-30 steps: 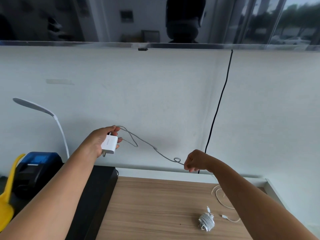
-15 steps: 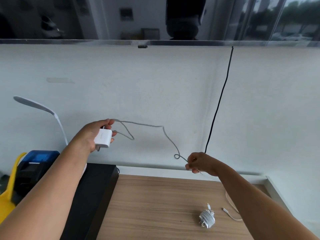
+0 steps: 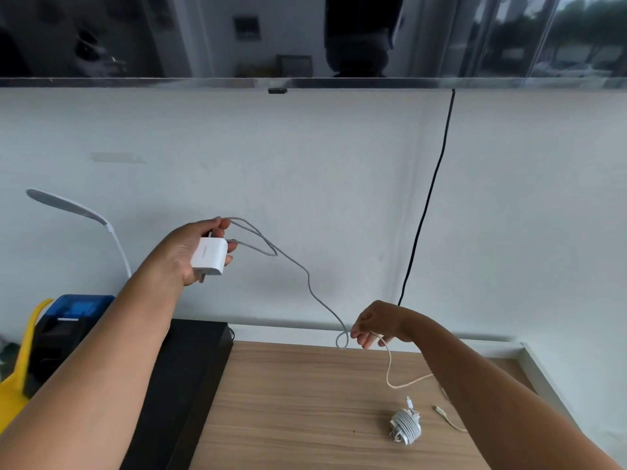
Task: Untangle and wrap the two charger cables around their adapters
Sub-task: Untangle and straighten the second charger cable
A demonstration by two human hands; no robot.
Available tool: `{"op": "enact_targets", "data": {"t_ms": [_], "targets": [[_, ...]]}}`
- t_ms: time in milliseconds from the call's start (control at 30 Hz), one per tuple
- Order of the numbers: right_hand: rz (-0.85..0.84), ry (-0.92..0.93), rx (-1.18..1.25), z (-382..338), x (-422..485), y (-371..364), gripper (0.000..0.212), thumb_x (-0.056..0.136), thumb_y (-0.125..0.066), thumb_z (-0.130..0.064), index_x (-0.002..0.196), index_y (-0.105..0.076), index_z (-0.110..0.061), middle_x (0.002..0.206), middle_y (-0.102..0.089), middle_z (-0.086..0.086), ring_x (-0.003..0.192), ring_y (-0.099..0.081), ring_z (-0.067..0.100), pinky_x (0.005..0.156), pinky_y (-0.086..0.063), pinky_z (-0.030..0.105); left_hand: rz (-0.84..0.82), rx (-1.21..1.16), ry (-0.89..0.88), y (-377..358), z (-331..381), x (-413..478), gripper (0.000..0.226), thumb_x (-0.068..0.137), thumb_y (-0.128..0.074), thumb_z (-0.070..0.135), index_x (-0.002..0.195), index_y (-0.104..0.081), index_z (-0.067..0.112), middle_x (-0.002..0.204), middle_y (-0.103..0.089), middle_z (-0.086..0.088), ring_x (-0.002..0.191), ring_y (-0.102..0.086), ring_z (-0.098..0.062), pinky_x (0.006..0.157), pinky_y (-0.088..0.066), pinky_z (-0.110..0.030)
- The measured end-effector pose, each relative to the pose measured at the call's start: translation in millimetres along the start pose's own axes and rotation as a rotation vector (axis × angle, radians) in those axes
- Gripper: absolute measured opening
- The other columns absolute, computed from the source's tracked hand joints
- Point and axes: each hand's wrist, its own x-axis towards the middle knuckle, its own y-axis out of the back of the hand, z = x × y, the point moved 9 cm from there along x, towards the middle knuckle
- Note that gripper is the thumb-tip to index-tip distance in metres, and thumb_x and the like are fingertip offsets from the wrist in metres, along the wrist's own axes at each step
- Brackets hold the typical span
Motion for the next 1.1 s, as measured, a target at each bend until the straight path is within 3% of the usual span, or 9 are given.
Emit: {"op": "enact_targets", "data": {"t_ms": [200, 400, 600, 833, 1000, 1100], "targets": [[0.147, 0.059, 0.058, -1, 7, 11, 0.023, 0.088, -0.051, -0.002, 0.078, -0.070, -0.011, 0.077, -0.073, 0.005, 0.070, -0.070, 0.009, 0.058, -0.041, 0.023, 0.071, -0.084, -0.017, 19, 12, 5, 0.015, 0.091, -0.064, 0.032, 0.088, -0.071, 0.020, 0.063, -0.060, 0.008, 0.065, -0.073, -0.014, 0.056, -0.057, -0.028], [0.328, 0.070, 0.237, 12, 15, 32, 0.019, 0.089, -0.052, -0.002, 0.084, -0.069, -0.007, 0.075, -0.069, 0.006, 0.072, -0.067, 0.012, 0.068, -0.046, 0.029, 0.054, -0.072, 0.003, 16, 5, 4, 0.015, 0.093, -0.063, 0.031, 0.090, -0.071, 0.019, 0.070, -0.058, 0.005, 0.059, -0.072, -0.014, 0.053, -0.058, -0.027], [0.454, 0.053, 0.400, 27, 14, 39, 0.021, 0.089, -0.047, 0.003, 0.079, -0.063, -0.007, 0.079, -0.063, 0.007, 0.071, -0.063, 0.013, 0.063, -0.042, 0.028, 0.063, -0.082, 0.007, 16, 4, 2, 0.014, 0.092, -0.064, 0.031, 0.089, -0.071, 0.019, 0.058, -0.060, 0.008, 0.062, -0.073, -0.014, 0.059, -0.056, -0.031], [0.543, 0.041, 0.443, 48, 11, 41, 0.024, 0.086, -0.046, 0.004, 0.070, -0.055, -0.009, 0.080, -0.057, 0.005, 0.074, -0.062, 0.018, 0.062, -0.040, 0.031, 0.085, -0.184, -0.036, 33, 25, 2, 0.014, 0.093, -0.061, 0.031, 0.089, -0.068, 0.021, 0.051, -0.059, 0.014, 0.060, -0.072, -0.012, 0.052, -0.057, -0.025], [0.588, 0.009, 0.462, 59, 10, 34, 0.025, 0.083, -0.046, 0.006, 0.070, -0.060, -0.010, 0.081, -0.062, 0.005, 0.075, -0.058, 0.020, 0.060, -0.039, 0.030, 0.102, -0.207, -0.046, 38, 26, 2, 0.015, 0.094, -0.060, 0.032, 0.088, -0.068, 0.021, 0.049, -0.058, 0.013, 0.080, -0.069, -0.013, 0.064, -0.053, -0.030], [0.556, -0.051, 0.440, 65, 11, 25, 0.018, 0.082, -0.054, 0.006, 0.073, -0.062, -0.008, 0.078, -0.059, 0.006, 0.071, -0.050, 0.018, 0.060, -0.038, 0.027, 0.060, -0.148, -0.038, 25, 24, -2, 0.015, 0.093, -0.062, 0.032, 0.088, -0.070, 0.020, 0.051, -0.058, 0.011, 0.070, -0.072, -0.014, 0.058, -0.055, -0.028]]}}
